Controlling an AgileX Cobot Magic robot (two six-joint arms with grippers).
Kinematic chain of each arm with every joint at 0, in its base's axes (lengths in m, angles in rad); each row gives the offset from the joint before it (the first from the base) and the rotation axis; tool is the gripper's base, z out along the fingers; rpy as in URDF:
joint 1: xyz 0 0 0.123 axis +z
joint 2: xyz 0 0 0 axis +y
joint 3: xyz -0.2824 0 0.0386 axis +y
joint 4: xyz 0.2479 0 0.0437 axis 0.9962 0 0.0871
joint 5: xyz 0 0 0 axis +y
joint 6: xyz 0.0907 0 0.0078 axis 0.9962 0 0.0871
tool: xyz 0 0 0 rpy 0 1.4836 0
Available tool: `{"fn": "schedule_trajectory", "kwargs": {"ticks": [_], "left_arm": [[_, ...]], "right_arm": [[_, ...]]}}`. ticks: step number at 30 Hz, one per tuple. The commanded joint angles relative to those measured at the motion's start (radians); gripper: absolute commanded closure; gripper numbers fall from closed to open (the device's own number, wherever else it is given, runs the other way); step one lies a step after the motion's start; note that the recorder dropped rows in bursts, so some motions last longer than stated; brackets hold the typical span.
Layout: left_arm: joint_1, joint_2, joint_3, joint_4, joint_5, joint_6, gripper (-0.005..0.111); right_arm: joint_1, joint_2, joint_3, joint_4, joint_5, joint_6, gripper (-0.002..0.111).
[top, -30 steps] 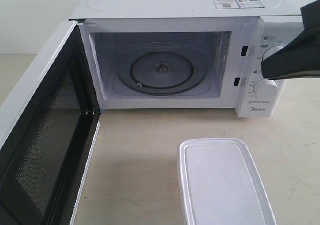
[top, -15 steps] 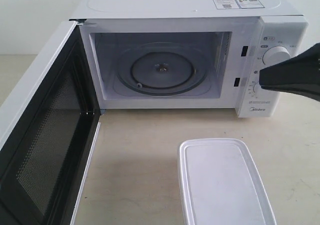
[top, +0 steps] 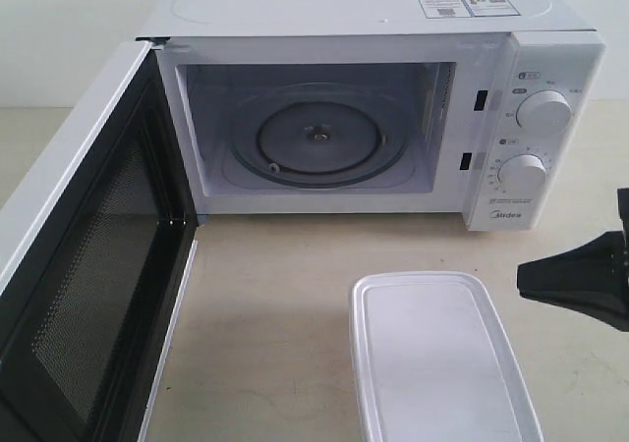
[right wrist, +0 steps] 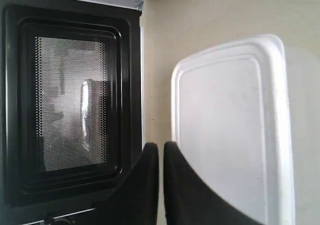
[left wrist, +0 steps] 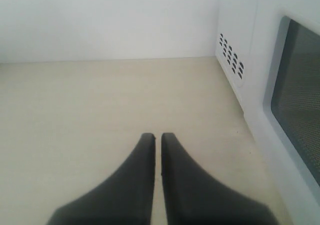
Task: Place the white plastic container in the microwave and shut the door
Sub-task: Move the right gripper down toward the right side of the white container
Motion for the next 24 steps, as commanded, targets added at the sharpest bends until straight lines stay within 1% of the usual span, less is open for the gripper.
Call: {"fn": "schedule_trajectory", "kwargs": {"ticks": [1,4,5,8,13,17,24], "left_arm": [[0.002,-0.003,0.004,0.003,-0.001,-0.005,0.102],[0.002,-0.003,0.004,0.003,-0.001,-0.005,0.102],[0.002,-0.003,0.004,0.003,-0.001,-0.005,0.102],[0.002,-0.003,0.004,0.003,-0.001,-0.005,0.102],[0.002,-0.003,0.004,0.003,-0.001,-0.005,0.102],[0.002,-0.003,0.004,0.003,-0.001,-0.005,0.102],[0.002,-0.003,0.004,0.003,-0.001,-0.005,0.102]], "right_arm": [[-0.011,0.005,0.013,-0.125,-0.018,0.010,0.099],[0.007,0.019,0.013,-0.184,-0.075,0.073,0.069],[0.008,0.024,0.013,-0.185,-0.078,0.073,0.065],[0.010,0.037,0.027,-0.195,-0.148,0.080,0.064],[0.017,0.083,0.022,-0.175,-0.170,0.077,0.064],[0.035,0.086,0.022,-0.142,-0.193,0.041,0.064],[0.036,0.089,0.012,-0.129,-0.227,0.027,0.064]]}}
